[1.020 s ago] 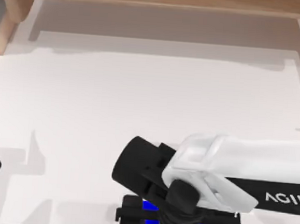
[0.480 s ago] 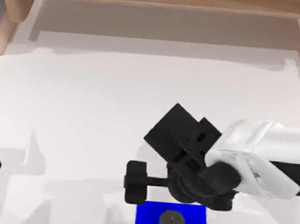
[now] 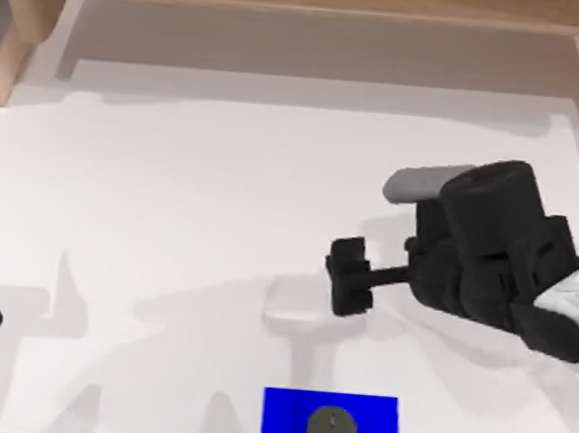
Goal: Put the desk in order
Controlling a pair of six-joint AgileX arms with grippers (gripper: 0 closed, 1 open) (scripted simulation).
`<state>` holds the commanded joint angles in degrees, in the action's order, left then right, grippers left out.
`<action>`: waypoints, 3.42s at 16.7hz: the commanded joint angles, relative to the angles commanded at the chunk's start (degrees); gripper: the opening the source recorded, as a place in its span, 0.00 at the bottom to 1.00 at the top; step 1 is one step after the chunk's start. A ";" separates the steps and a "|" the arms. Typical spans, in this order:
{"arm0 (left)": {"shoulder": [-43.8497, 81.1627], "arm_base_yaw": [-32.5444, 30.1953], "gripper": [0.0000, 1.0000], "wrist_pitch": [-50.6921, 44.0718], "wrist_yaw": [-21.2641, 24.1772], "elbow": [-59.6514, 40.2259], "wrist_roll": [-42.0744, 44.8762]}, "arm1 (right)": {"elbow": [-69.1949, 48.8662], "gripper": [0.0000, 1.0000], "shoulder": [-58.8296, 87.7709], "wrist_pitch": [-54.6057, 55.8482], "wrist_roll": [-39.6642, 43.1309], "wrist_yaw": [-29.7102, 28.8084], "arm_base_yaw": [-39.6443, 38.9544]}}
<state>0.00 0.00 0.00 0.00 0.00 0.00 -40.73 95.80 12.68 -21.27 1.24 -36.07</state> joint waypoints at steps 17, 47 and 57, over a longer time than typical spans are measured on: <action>0.00 0.00 1.00 0.00 0.00 0.00 0.00 | 27.32 1.00 6.56 72.10 77.71 19.48 51.34; 0.00 0.00 1.00 0.00 0.00 0.00 0.00 | 13.68 1.00 21.41 77.96 110.33 27.58 72.52; 0.00 0.00 1.00 0.00 0.00 0.00 0.00 | 13.68 0.40 21.41 77.96 110.33 27.58 72.52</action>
<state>0.00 0.00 0.00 0.00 0.00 0.00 -27.04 117.21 90.64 89.06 28.82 36.45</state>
